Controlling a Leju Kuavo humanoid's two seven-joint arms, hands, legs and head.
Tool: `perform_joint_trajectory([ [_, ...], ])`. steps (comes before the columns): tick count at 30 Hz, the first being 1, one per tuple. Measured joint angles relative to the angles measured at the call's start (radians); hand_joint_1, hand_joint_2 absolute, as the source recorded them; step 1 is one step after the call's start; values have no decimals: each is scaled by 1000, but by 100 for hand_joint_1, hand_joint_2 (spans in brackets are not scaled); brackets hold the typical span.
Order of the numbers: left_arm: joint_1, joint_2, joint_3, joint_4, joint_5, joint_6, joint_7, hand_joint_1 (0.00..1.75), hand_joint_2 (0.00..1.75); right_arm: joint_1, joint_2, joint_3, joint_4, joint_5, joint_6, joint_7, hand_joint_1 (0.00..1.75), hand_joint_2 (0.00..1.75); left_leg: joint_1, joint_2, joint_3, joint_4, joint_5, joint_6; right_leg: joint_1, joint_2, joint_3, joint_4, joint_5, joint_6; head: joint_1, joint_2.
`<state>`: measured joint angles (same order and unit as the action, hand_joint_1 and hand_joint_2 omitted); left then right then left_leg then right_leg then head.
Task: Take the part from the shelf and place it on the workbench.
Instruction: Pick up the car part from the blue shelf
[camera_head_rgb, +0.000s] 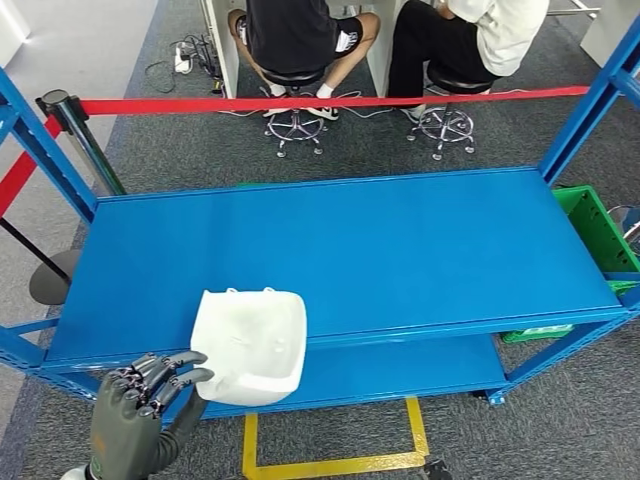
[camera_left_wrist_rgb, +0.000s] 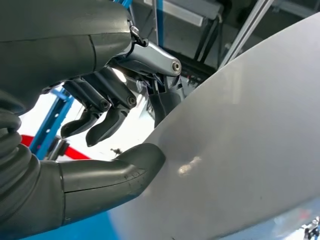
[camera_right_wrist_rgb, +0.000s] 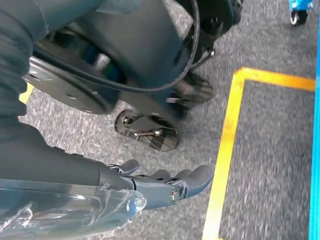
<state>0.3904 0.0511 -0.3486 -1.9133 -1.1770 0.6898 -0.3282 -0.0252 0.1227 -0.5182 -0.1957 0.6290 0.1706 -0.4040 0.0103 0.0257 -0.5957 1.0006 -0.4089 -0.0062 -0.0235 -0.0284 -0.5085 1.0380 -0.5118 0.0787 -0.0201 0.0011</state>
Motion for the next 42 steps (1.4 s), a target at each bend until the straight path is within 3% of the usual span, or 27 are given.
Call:
perform_joint_trajectory([
  [4, 28, -40, 44, -11, 38, 3, -20, 175, 175, -2, -3, -7, 0, 17, -13, -1, 0, 175, 1, 9, -3, 4, 3, -26, 4, 17, -18, -10, 16, -42, -1, 0],
  [6, 38, -49, 60, -14, 46, 5, -24, 175, 175, -2, -3, -8, 0, 18, -13, -1, 0, 175, 3, -2, -24, 55, -56, -35, 3, 27, -33, -12, 33, -61, -2, 0],
  [8, 44, -54, 71, -17, 48, 5, -25, 175, 175, -2, -3, -8, 0, 20, -13, -2, 0, 175, 2, -16, -68, 179, -150, -39, 5, 38, -55, -11, 53, -70, -3, 0],
  [9, 45, -57, 76, -17, 49, 5, -25, 175, 175, -2, -3, -8, 0, 21, -13, -2, 0, 175, 2, -18, -85, 238, -181, -38, 7, 44, -67, -11, 62, -72, -3, 0],
  [10, 47, -59, 80, -17, 49, 5, -25, 175, 175, -1, -4, -8, 0, 22, -14, -3, 0, 175, 1, -20, -88, 272, -191, -35, 8, 51, -80, -11, 71, -72, -3, 0],
  [11, 48, -61, 83, -17, 49, 5, -26, 175, 175, 0, -4, -8, 0, 22, -14, -3, 0, 175, 1, -21, -74, 270, -182, -32, 9, 58, -90, -10, 79, -71, -3, 0],
  [12, 49, -64, 87, -18, 50, 5, -30, 175, 175, 0, -4, -9, 0, 23, -14, -3, 0, 175, 0, -24, -40, 229, -158, -27, 10, 67, -101, -10, 87, -68, -3, 0],
  [14, 52, -75, 100, -21, 58, 6, -51, 175, 175, -2, -4, -9, 0, 26, -16, -3, 0, 175, -2, -54, 60, 87, -115, -14, 11, 85, -117, -10, 104, -60, -3, 0],
  [16, 57, -89, 119, -28, 67, 7, -82, 175, 175, -3, -4, -11, 0, 29, -17, -3, 0, 175, -3, -84, 120, -8, -106, -7, 10, 101, -127, -12, 121, -49, -3, 0],
  [19, 64, -112, 143, -41, 62, 8, -121, 175, 175, 3, -5, -17, 0, 33, -18, 2, 0, 175, -6, -69, 115, -26, -93, 4, 6, 113, -137, -21, 141, -28, -4, 0],
  [20, 67, -120, 149, -45, 58, 8, -128, 175, 175, 6, -5, -19, 0, 34, -18, 4, 0, 175, -6, -60, 109, -28, -84, 12, 6, 101, -145, -12, 129, -24, -2, 0],
  [21, 70, -127, 155, -50, 55, 9, -134, 175, 175, 7, -5, -21, 1, 37, -18, 4, 0, 175, -5, -49, 99, -31, -74, 19, 6, 83, -158, 17, 95, -20, 1, 0],
  [24, 81, -146, 170, -63, 50, 9, -147, 175, 175, 5, -5, -24, 1, 45, -18, 3, 0, 175, -8, -17, 66, -31, -45, 29, 5, 40, -202, 199, -43, -10, 7, 0],
  [25, 82, -150, 175, -65, 49, 9, -151, 175, 175, 4, -5, -24, 1, 48, -18, 2, 0, 175, -9, -6, 54, -30, -36, 29, 5, 37, -205, 247, -55, -7, 7, 0],
  [26, 83, -154, 179, -67, 47, 9, -156, 175, 175, 4, -5, -24, 1, 49, -18, 2, 0, 175, -10, 4, 41, -29, -26, 28, 5, 36, -191, 265, -42, -6, 7, 0],
  [27, 83, -158, 182, -70, 46, 9, -159, 175, 175, 4, -5, -24, 1, 50, -18, 1, 0, 175, -11, 13, 29, -28, -16, 27, 5, 33, -162, 249, -15, -5, 6, 0],
  [28, 83, -161, 185, -72, 46, 9, -162, 175, 175, 4, -5, -25, 1, 51, -18, 1, 0, 175, -11, 21, 18, -26, -7, 24, 5, 26, -112, 196, 13, -6, 6, 0],
  [29, 84, -163, 187, -76, 45, 9, -165, 175, 175, 2, -5, -25, 1, 53, -18, 0, 0, 175, -13, 29, 8, -24, 0, 20, 7, 11, -52, 119, 21, -6, 6, 0],
  [31, 87, -168, 190, -83, 43, 9, -167, 175, 175, -5, -5, -25, 0, 56, -18, -2, 0, 175, -16, 43, -2, -18, 14, 10, 13, -13, 39, -18, 5, -14, 5, 0],
  [32, 88, -169, 191, -86, 44, 10, -167, 175, 175, -7, -5, -25, 0, 57, -18, -4, 0, 175, -16, 51, -3, -17, 21, 5, 17, -16, 53, -50, -7, -20, 4, 0],
  [34, 89, -171, 193, -90, 47, 10, -168, 175, 175, -6, -5, -25, 1, 60, -18, -5, 0, 175, -13, 59, -4, -18, 30, -7, 19, -5, 40, -58, 3, -38, 4, 0],
  [35, 90, -172, 194, -91, 50, 10, -169, 175, 175, -5, -6, -25, 1, 61, -18, -5, 0, 175, -11, 48, -8, -11, 16, -14, 18, 1, 30, -58, 13, -47, 4, 0],
  [37, 93, -171, 196, -92, 56, 10, -169, 175, 175, -5, -6, -26, 1, 62, -18, -7, 0, 175, -8, 9, -28, 52, -68, -26, 14, 13, 5, -60, 39, -63, 2, 0],
  [39, 94, -171, 199, -93, 60, 10, -170, 175, 175, -9, -6, -27, 1, 63, -16, -11, 0, 175, -8, -16, -59, 175, -167, -30, 14, 29, -28, -58, 67, -67, 0, 0],
  [40, 93, -171, 201, -93, 60, 10, -172, 175, 175, -9, -6, -27, 1, 63, -14, -13, 0, 175, -8, -19, -67, 227, -188, -29, 15, 38, -45, -58, 81, -66, 0, 0],
  [41, 93, -170, 201, -93, 61, 10, -174, 175, 175, -8, -5, -28, 1, 64, -14, -14, 0, 175, -8, -21, -62, 254, -184, -28, 14, 47, -64, -57, 95, -64, 0, 0],
  [42, 92, -170, 201, -93, 62, 10, -176, 175, 175, -7, -5, -29, 1, 64, -13, -15, 0, 175, -8, -22, -40, 248, -160, -27, 13, 55, -81, -56, 108, -61, 0, 0],
])
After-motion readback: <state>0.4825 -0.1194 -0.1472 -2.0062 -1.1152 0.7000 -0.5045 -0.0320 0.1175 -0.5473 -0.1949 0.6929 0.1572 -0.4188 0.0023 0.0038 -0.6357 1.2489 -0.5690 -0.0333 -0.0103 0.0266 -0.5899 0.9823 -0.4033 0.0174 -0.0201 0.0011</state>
